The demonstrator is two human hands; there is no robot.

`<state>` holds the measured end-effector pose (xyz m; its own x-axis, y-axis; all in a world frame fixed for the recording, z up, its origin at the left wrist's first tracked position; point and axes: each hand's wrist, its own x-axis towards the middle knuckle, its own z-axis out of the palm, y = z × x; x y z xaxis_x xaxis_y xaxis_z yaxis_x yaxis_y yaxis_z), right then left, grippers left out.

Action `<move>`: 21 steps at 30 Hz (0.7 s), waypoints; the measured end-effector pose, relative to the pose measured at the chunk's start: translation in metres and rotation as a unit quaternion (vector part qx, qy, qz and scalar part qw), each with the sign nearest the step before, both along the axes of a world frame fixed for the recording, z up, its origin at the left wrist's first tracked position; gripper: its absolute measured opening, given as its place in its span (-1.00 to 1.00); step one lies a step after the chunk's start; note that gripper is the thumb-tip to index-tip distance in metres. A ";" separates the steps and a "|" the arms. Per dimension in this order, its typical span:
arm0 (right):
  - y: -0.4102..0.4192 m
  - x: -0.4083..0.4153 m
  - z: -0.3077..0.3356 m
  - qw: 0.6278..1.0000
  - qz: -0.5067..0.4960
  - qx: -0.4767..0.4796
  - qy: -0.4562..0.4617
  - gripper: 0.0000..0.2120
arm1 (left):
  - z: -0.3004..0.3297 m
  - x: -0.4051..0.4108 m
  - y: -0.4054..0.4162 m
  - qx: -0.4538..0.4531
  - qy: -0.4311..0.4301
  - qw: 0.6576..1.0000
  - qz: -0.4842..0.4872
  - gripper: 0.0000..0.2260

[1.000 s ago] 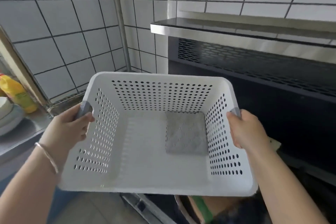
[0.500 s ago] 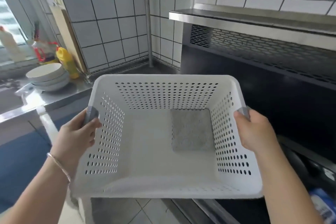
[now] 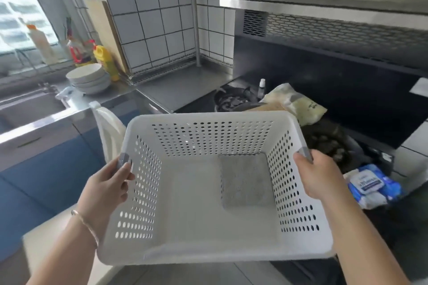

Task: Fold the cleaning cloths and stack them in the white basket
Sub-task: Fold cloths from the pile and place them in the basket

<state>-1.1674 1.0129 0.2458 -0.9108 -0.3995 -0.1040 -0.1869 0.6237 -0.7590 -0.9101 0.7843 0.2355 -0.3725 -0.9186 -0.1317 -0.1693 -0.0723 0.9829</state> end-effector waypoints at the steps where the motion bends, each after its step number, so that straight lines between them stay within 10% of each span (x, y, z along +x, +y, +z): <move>1: 0.005 0.007 -0.003 1.000 0.006 -0.001 -0.004 -0.80 | -0.003 0.012 0.009 -0.001 -0.006 1.000 0.008 -0.78; 21: -0.046 0.214 -0.038 0.925 0.364 0.045 -0.093 -0.80 | -0.052 0.310 0.180 0.030 -0.064 0.925 0.373 -0.83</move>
<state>-0.9538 0.9669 0.2076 -0.3656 -0.8826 -0.2956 -0.4541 0.4463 -0.7711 -0.5997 0.9641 0.1836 0.3842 -0.9034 -0.1903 -0.1653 -0.2701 0.9485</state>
